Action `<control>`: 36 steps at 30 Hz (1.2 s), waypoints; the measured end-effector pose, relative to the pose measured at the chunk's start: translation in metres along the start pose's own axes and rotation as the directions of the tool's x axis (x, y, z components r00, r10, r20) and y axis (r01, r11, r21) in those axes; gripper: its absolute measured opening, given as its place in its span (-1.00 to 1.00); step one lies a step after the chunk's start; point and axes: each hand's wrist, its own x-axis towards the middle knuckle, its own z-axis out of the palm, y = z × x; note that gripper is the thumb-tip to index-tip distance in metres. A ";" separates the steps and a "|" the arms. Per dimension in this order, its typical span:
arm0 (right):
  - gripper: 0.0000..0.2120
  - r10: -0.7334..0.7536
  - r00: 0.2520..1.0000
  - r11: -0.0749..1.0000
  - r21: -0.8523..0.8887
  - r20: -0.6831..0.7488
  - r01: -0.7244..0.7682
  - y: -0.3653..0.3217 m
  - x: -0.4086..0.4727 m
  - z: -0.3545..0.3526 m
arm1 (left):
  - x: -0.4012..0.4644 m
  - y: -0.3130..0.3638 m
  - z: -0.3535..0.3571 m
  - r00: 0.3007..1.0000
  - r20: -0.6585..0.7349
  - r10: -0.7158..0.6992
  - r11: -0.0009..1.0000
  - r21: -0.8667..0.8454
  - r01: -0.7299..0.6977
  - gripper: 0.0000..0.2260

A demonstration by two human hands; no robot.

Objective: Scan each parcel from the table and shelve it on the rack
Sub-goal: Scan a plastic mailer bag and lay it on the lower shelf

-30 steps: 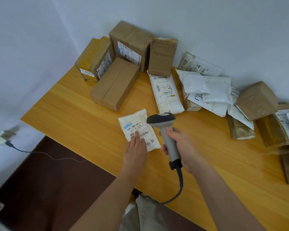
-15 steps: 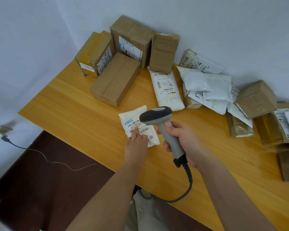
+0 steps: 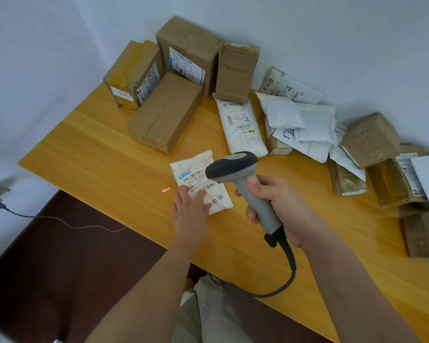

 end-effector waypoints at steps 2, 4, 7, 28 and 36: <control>-0.77 -0.002 1.000 1.000 0.005 -0.001 0.002 -0.001 -0.002 -0.001 | -0.002 0.000 0.000 0.987 -0.029 -0.156 0.979 -0.139 0.150 -0.51; -0.76 0.006 1.000 1.000 0.025 0.000 -0.006 -0.002 -0.002 -0.002 | -0.001 0.000 0.001 0.943 0.028 -0.332 0.909 -0.259 0.328 -0.33; -0.75 0.014 1.000 0.999 0.041 0.004 -0.014 -0.002 -0.004 -0.003 | 0.005 -0.005 0.005 0.892 0.148 -0.427 0.829 -0.331 0.452 -0.23; -0.74 -0.085 0.996 0.996 0.035 0.022 0.085 0.001 -0.035 0.018 | -0.027 -0.041 -0.038 0.775 0.496 -0.392 0.142 -0.800 0.584 -0.79; -0.83 -0.120 0.947 0.989 -0.048 0.297 0.140 0.003 -0.065 0.118 | -0.153 -0.135 -0.120 0.766 0.459 -0.449 -0.190 -0.887 0.420 -0.71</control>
